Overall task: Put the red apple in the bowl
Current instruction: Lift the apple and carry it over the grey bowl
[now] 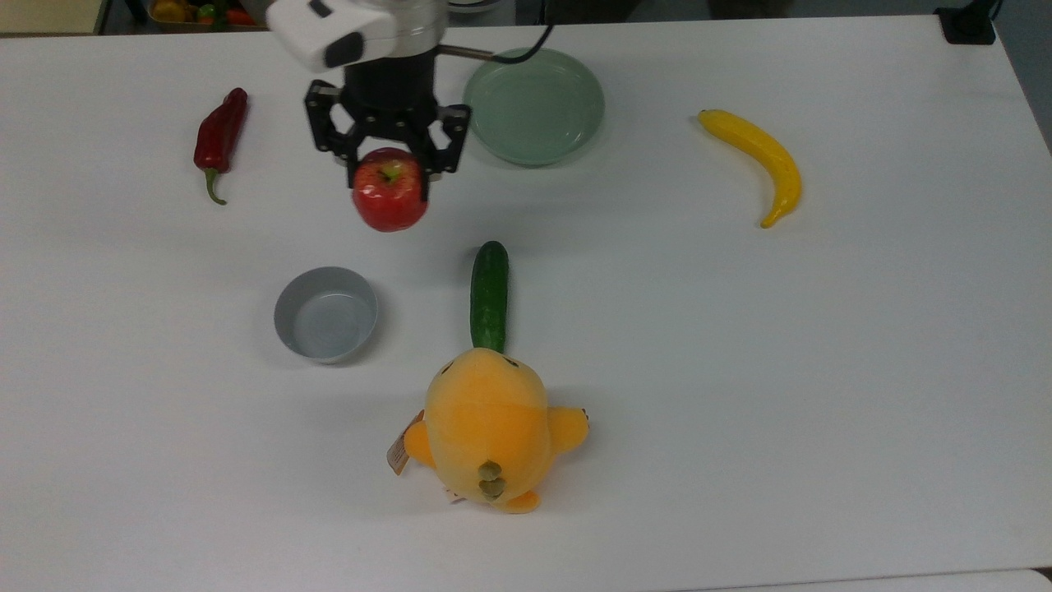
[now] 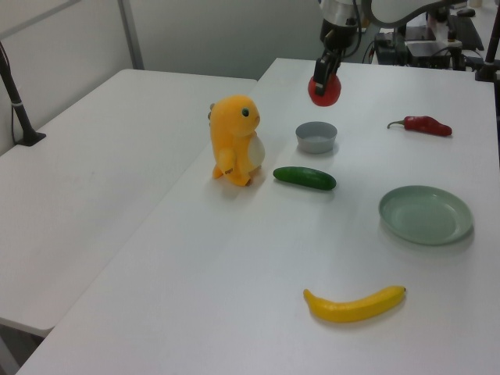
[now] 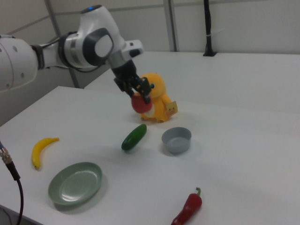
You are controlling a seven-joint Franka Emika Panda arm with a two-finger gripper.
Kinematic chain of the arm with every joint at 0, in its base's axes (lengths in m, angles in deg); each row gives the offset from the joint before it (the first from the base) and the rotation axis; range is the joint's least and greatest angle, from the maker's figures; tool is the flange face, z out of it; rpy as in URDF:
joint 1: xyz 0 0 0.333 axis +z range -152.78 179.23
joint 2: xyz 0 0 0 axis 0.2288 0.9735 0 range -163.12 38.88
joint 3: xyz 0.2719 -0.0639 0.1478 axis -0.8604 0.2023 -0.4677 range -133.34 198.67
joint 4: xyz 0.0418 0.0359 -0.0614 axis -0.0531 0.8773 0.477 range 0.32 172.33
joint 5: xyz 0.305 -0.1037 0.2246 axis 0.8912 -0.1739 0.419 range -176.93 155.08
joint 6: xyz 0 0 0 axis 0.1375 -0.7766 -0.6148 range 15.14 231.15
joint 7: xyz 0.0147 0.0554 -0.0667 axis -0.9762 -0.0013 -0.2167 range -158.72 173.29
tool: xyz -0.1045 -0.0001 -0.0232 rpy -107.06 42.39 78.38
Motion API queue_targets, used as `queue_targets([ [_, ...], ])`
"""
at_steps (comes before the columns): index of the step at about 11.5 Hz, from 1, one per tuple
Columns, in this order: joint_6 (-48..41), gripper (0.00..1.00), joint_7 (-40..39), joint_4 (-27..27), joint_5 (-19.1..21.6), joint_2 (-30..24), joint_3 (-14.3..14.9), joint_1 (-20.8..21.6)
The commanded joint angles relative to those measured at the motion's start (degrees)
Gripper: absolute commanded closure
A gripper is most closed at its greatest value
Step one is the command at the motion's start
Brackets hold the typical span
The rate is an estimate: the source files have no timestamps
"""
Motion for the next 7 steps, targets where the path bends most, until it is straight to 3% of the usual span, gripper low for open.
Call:
queue_targets([
  [1,4.40,0.72,-0.83,0.25,-0.04,4.32,0.05,-4.07],
  [7,15.41,0.71,0.14,-2.84,-0.22,15.06,0.14,-6.55],
])
